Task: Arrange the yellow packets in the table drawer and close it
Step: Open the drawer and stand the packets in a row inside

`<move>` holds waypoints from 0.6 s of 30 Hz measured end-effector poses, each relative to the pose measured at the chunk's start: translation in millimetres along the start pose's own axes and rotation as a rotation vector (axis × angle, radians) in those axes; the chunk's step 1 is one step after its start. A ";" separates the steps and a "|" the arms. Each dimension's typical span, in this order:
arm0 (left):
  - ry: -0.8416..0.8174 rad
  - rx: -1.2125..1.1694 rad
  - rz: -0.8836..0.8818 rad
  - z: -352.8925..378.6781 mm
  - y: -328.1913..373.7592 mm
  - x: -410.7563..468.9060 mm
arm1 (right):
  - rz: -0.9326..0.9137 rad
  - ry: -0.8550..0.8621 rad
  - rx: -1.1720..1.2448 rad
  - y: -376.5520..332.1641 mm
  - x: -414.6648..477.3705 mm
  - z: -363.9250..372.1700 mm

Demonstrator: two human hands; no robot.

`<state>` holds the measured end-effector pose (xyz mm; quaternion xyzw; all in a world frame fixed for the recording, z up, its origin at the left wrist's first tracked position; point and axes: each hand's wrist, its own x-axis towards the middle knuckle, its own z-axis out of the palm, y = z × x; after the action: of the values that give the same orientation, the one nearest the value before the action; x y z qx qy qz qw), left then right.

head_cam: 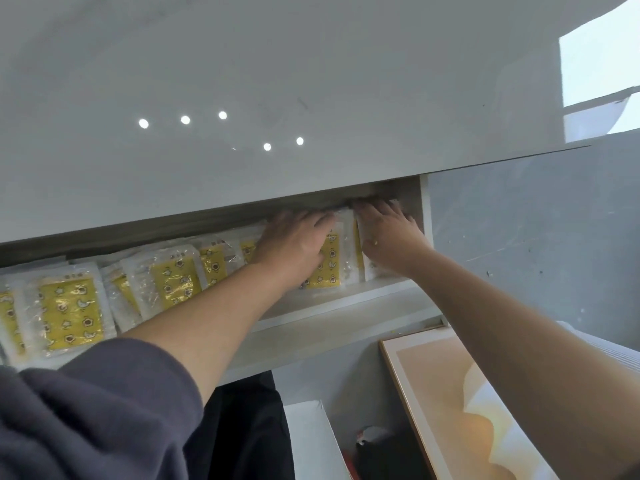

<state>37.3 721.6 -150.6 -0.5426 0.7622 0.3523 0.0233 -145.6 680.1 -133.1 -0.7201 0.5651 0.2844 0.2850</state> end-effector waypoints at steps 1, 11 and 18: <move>-0.008 -0.013 -0.004 -0.6 -1.3 -0.5 | -0.002 0.011 0.006 -1.8 1.2 -0.4; -0.068 -0.013 -0.080 2.8 -14.3 1.9 | 0.094 0.008 -0.116 -3.1 9.4 -10.2; -0.147 -0.127 -0.071 3.0 -8.4 12.4 | 0.011 0.002 -0.048 -9.3 8.4 -9.4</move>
<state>38.2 711.9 -162.4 -0.5422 0.7150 0.4376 0.0573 -134.1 669.6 -132.1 -0.7239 0.5623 0.2989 0.2654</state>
